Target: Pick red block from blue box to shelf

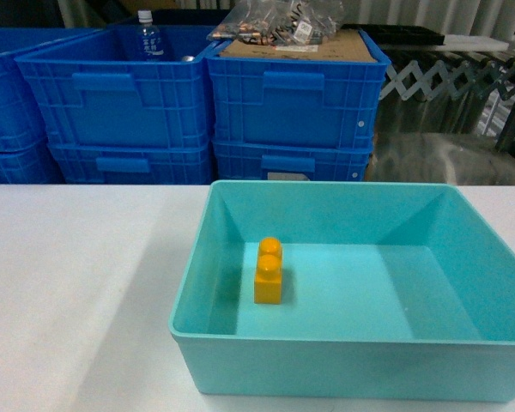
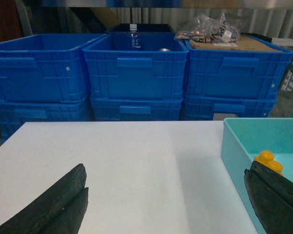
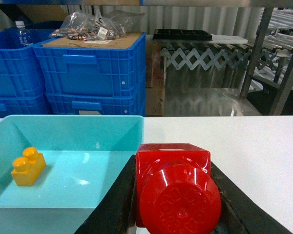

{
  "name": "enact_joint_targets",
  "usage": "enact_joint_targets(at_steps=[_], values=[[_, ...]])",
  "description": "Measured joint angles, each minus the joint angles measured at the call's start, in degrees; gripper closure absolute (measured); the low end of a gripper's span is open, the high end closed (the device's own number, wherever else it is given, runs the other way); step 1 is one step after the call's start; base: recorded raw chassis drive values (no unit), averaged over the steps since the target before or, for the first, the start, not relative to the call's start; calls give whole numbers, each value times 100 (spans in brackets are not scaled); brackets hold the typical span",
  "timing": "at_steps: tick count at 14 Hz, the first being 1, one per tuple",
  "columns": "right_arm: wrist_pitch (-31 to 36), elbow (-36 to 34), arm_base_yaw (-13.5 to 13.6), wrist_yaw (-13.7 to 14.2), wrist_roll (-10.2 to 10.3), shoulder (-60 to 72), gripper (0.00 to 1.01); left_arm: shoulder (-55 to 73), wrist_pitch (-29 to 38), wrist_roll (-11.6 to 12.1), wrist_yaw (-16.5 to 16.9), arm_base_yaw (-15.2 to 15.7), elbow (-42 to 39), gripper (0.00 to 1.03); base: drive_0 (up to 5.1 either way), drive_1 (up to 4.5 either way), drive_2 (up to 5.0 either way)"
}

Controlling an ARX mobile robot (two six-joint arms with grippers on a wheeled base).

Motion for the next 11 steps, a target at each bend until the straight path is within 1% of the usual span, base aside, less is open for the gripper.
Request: enact_joint_targets(at_steps=[11], values=[[-2, 0, 0, 0, 0, 0, 73, 0, 0, 0, 0, 4, 0, 5, 0, 0, 0]])
